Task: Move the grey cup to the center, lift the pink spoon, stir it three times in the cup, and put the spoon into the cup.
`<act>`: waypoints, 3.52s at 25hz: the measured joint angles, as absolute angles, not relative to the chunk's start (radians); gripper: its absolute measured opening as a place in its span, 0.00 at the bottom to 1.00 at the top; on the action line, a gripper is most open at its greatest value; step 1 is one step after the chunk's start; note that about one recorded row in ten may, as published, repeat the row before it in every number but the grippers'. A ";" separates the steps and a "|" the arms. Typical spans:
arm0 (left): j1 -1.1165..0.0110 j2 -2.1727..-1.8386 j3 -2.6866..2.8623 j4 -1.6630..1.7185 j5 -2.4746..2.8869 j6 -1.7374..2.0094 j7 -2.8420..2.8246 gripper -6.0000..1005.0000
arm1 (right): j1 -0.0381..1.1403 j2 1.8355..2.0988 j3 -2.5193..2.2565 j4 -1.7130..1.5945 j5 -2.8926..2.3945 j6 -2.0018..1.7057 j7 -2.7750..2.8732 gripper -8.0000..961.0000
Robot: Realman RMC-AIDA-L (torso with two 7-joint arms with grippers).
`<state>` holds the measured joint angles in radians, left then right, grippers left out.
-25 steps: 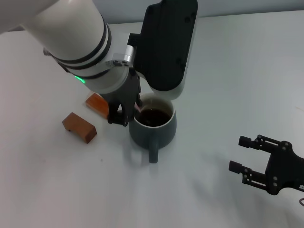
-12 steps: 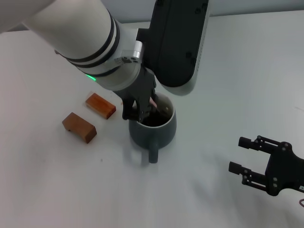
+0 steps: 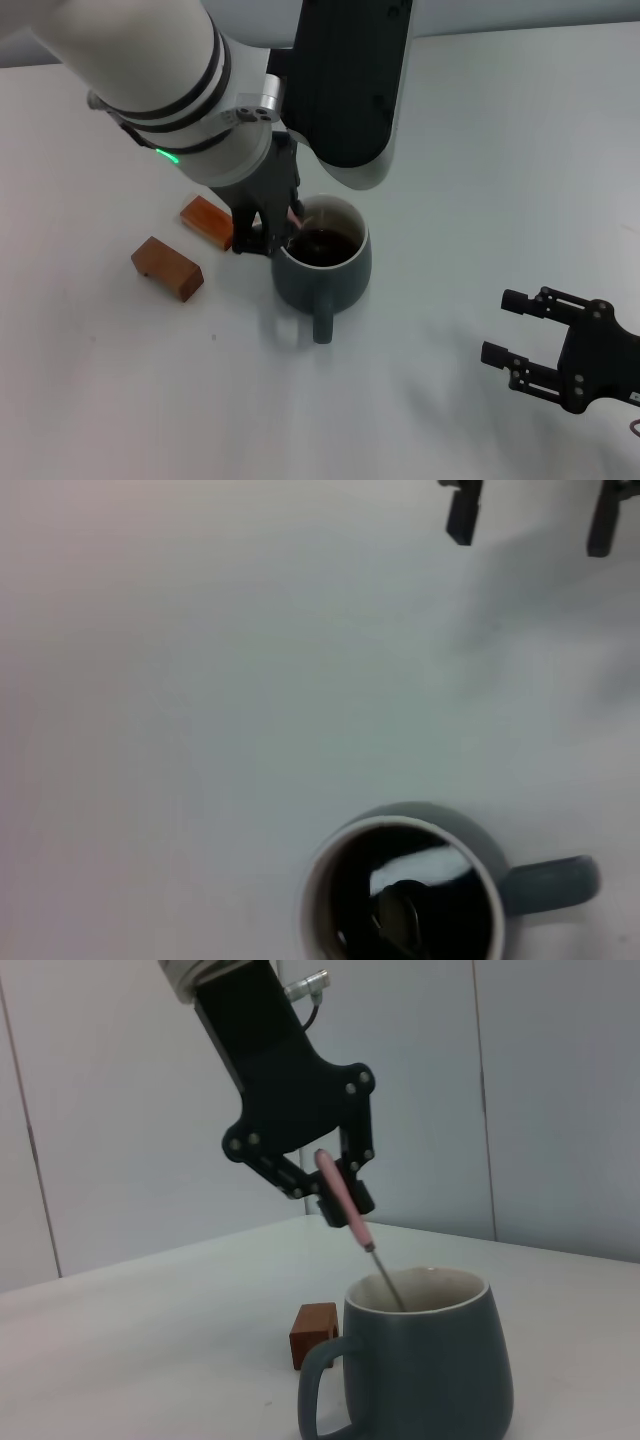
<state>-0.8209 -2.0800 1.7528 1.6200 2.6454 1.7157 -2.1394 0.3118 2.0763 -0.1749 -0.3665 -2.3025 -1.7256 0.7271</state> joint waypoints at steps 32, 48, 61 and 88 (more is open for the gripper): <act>-0.819 -2.080 1.746 1.621 2.567 1.722 -2.166 0.13 | 0.310 2.074 -0.178 -0.367 -2.306 -1.729 0.729 0.71; -0.805 -2.080 1.782 1.611 2.644 1.677 -2.182 0.13 | 0.308 2.075 -0.178 -0.367 -2.307 -1.730 0.730 0.71; -0.801 -2.080 1.783 1.610 2.599 1.675 -2.213 0.14 | 0.310 2.076 -0.178 -0.367 -2.308 -1.735 0.730 0.71; -0.347 -2.069 1.170 1.648 1.515 1.393 -1.956 0.55 | 0.311 2.074 -0.176 -0.368 -2.305 -1.728 0.730 0.71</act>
